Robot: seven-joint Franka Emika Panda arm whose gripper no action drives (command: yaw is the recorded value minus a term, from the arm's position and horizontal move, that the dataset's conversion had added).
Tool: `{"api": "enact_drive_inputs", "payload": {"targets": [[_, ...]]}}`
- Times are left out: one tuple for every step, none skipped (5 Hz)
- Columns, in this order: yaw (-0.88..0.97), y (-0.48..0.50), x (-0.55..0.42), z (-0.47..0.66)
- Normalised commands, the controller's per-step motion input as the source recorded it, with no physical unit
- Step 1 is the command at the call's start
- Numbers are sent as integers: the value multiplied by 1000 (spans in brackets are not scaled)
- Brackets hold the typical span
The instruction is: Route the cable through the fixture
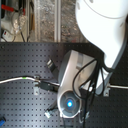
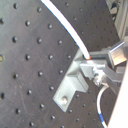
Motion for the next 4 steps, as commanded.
{"api": "enact_drive_inputs", "payload": {"targets": [[74,305,-318,-56],[0,41,-248,206],[0,32,2,6],[0,88,-97,646]]}}
